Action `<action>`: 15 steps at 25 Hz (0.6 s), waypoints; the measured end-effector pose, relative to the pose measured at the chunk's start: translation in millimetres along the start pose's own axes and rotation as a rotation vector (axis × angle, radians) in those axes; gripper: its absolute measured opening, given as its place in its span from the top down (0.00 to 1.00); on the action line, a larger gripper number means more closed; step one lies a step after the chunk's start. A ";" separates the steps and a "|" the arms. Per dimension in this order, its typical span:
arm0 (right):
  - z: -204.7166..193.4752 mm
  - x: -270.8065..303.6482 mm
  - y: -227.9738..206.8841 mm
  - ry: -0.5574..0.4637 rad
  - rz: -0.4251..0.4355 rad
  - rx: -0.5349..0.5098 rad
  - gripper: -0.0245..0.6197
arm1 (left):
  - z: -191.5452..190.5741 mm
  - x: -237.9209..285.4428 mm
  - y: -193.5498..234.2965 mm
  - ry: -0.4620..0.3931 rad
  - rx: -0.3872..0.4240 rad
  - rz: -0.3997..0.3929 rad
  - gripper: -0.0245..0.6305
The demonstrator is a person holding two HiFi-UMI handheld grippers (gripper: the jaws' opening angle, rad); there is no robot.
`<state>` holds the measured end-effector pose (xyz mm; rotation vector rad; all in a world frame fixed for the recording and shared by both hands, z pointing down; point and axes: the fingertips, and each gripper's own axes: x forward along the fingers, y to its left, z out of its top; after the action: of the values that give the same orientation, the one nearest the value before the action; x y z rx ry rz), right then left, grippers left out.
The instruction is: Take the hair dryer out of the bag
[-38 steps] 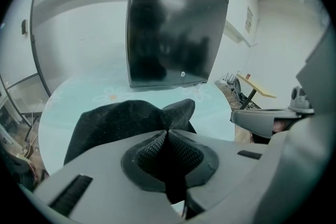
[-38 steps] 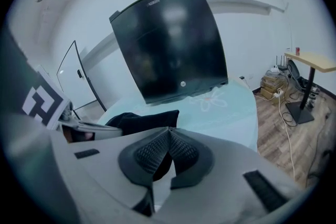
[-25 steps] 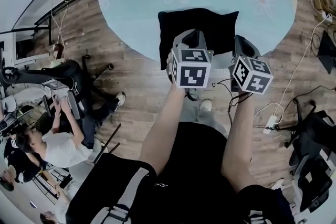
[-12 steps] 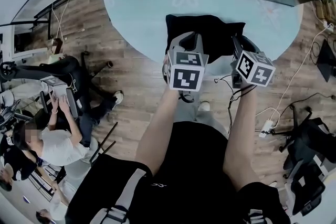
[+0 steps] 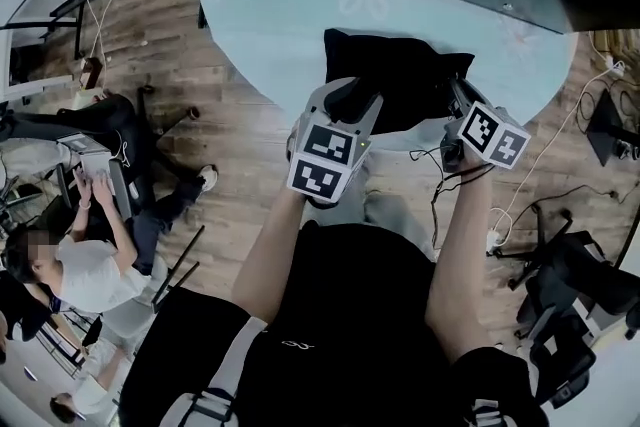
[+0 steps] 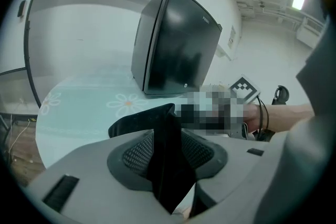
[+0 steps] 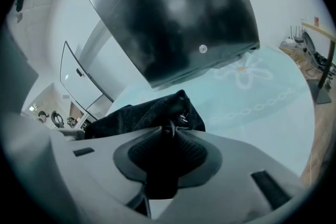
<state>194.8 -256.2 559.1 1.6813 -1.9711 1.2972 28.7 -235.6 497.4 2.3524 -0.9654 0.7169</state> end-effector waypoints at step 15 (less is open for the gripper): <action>4.4 -4.7 4.0 0.090 -0.060 -0.012 0.91 | -105.1 -22.4 39.0 0.171 -0.032 0.081 0.64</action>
<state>194.2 -256.5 551.5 1.6344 -1.8596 1.3136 -43.2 -184.9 570.4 2.1943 -0.9933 0.9111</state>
